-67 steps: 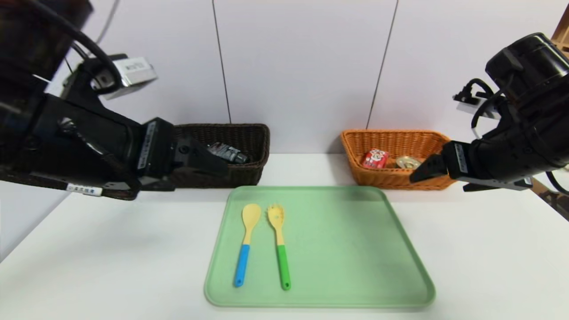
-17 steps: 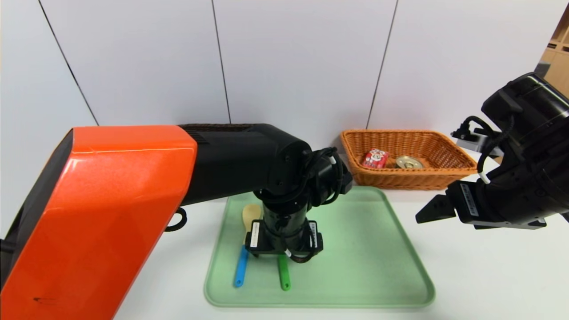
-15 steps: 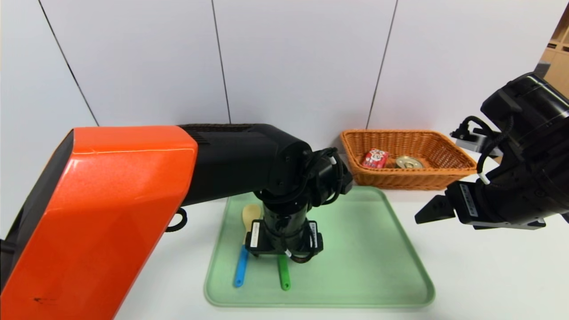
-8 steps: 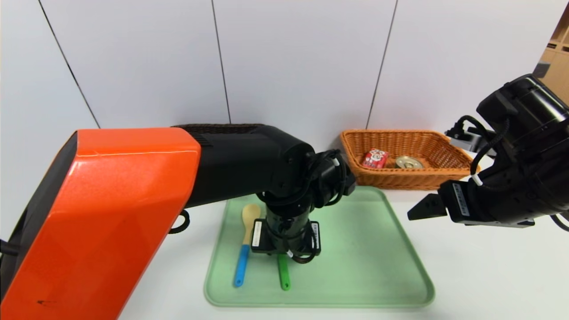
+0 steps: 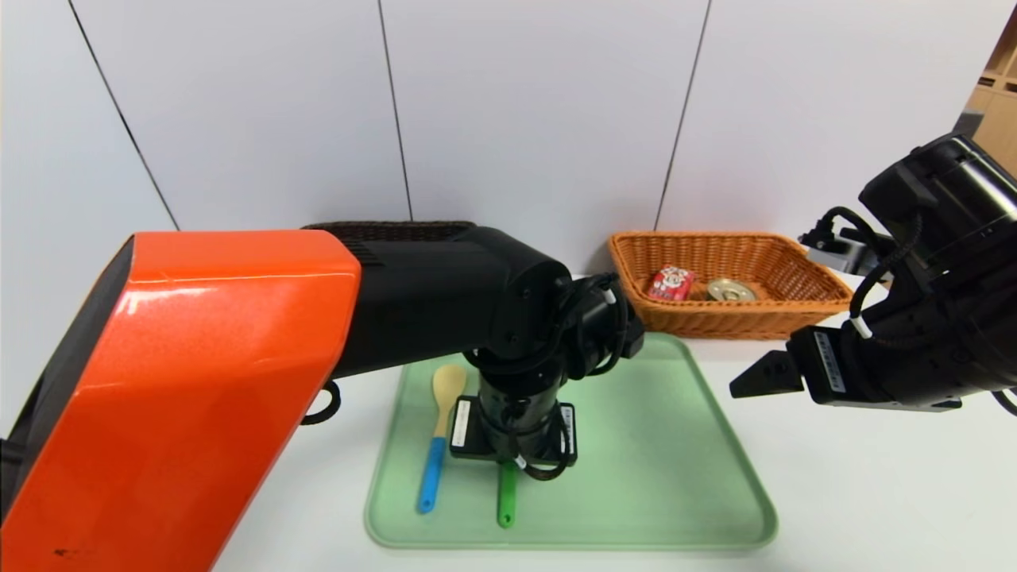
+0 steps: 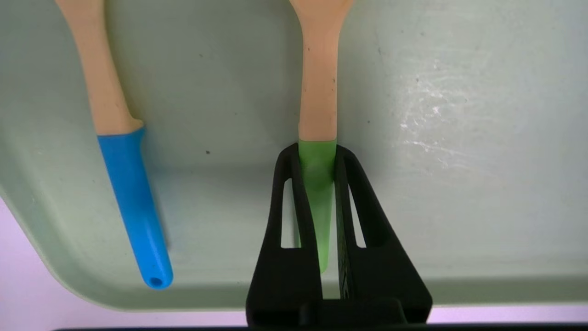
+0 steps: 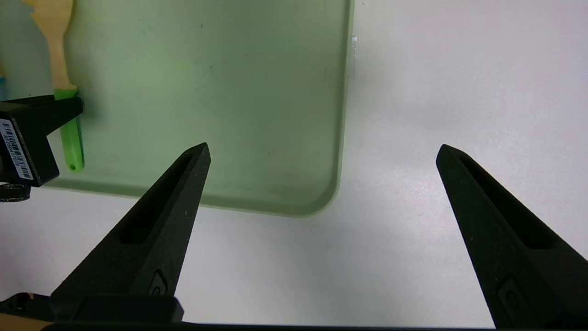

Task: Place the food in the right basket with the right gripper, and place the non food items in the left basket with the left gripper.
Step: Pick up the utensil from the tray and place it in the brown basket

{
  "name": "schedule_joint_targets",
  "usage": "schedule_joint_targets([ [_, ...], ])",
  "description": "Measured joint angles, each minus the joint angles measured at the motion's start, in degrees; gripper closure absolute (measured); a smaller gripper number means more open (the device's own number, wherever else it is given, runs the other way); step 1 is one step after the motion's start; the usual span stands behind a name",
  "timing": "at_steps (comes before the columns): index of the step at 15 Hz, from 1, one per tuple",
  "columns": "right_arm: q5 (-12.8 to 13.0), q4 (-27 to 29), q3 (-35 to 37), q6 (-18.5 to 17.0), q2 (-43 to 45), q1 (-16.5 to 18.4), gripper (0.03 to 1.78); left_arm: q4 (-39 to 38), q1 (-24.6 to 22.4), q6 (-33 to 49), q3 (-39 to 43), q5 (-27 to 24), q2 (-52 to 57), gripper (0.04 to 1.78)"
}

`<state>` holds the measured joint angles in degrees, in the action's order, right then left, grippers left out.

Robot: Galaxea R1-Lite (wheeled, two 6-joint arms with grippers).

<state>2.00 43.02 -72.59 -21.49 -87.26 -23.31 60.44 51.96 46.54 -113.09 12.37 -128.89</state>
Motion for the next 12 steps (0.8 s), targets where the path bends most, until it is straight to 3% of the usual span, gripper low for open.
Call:
schedule_joint_targets([
  [4, 0.00, -0.11, 0.77, -0.02, 0.38, -0.52, 0.11, -4.63, 1.32, -1.12, -0.09, -3.73, 3.84, 1.66],
  [8, 0.00, -0.09, 1.29, -0.11, 0.68, -0.72, 0.11, -14.88, 0.82, -2.95, -0.13, -9.76, 11.36, 1.66],
  [12, 0.17, -0.13, 2.32, -0.09, 1.05, -0.76, 0.11, -29.68, -8.36, 0.34, -0.13, -8.66, 16.46, 1.66],
])
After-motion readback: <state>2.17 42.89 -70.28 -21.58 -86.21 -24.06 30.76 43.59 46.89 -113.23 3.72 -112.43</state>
